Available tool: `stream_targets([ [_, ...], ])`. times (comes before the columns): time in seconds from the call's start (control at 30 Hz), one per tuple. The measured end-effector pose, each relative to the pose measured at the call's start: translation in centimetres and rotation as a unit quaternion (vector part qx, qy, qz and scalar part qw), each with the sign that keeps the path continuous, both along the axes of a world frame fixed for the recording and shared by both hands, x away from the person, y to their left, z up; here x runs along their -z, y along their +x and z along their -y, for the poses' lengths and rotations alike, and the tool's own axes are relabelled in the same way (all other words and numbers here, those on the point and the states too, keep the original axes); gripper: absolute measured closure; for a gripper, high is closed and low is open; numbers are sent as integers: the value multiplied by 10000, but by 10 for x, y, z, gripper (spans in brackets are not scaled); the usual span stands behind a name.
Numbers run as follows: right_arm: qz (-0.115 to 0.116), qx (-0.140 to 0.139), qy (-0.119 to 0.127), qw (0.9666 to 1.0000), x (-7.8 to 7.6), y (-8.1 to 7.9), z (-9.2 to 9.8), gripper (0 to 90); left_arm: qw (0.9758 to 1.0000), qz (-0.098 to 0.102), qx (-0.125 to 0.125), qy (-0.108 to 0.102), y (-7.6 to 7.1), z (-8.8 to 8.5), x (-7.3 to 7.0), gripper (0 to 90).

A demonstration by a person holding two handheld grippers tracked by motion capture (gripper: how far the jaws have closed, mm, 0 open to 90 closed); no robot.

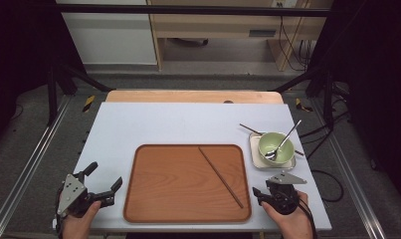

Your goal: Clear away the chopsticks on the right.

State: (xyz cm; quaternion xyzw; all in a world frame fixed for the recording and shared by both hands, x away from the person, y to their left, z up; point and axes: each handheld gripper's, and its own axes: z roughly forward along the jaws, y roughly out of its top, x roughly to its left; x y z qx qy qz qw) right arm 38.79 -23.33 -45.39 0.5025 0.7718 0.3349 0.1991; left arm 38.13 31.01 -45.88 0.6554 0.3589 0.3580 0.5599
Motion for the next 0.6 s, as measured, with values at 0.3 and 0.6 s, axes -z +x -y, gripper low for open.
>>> stream_targets([
  [0.3, 141, 249, -33, 9996, -2, -1, 20, 346, 10000, -1, -16, 18, 0, 0, 1, 28],
  [0.6, 186, 488, -192, 9985, -4, 10, 56, 266, 10000, -13, 24, 71, 0, 2, 1, 25],
])
